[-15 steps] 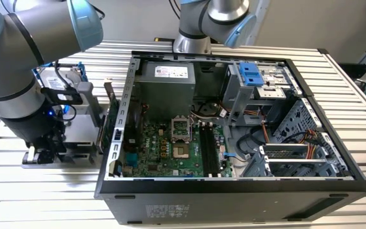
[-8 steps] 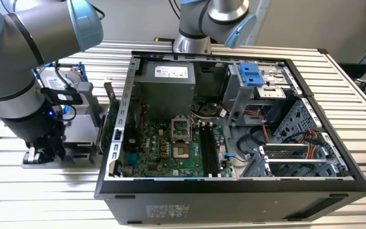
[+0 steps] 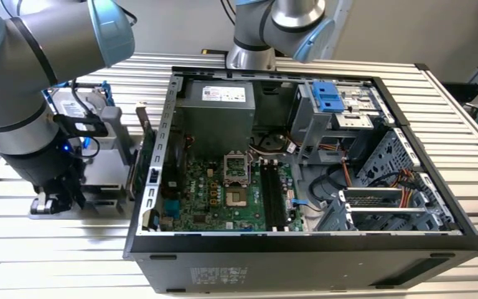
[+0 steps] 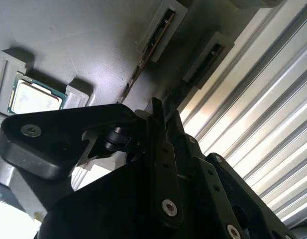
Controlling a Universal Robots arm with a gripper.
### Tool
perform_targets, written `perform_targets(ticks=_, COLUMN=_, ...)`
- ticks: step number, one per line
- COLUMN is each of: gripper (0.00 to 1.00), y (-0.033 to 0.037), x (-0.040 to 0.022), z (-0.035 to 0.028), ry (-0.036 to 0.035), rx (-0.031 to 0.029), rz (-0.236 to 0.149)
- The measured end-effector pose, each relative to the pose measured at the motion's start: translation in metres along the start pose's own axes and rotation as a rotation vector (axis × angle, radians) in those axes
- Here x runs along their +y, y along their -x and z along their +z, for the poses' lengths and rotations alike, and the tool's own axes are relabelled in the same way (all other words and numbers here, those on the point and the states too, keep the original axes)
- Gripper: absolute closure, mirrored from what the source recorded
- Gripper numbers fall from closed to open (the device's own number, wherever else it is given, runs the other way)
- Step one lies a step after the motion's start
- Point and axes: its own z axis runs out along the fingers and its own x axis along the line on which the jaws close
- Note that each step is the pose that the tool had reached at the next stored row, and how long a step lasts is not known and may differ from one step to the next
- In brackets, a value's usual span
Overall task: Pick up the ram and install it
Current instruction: 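Pick up the ram and move it above insertion slot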
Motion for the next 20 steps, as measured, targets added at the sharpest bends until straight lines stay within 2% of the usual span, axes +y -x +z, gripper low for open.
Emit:
perform_targets(ticks=15, gripper=1.00, y=0.0000, x=0.0000, z=-0.0001, ry=0.0000, rx=-0.0001, rz=0.000)
perform_targets(ticks=17, gripper=1.00, y=0.0000, x=0.0001, z=-0.0031, ry=0.0001, rx=-0.0001, rz=0.000)
perform_targets(ticks=20, gripper=1.00, y=0.0000, x=0.0002, z=-0.0113, ry=-0.0001, rx=-0.0002, rz=0.000)
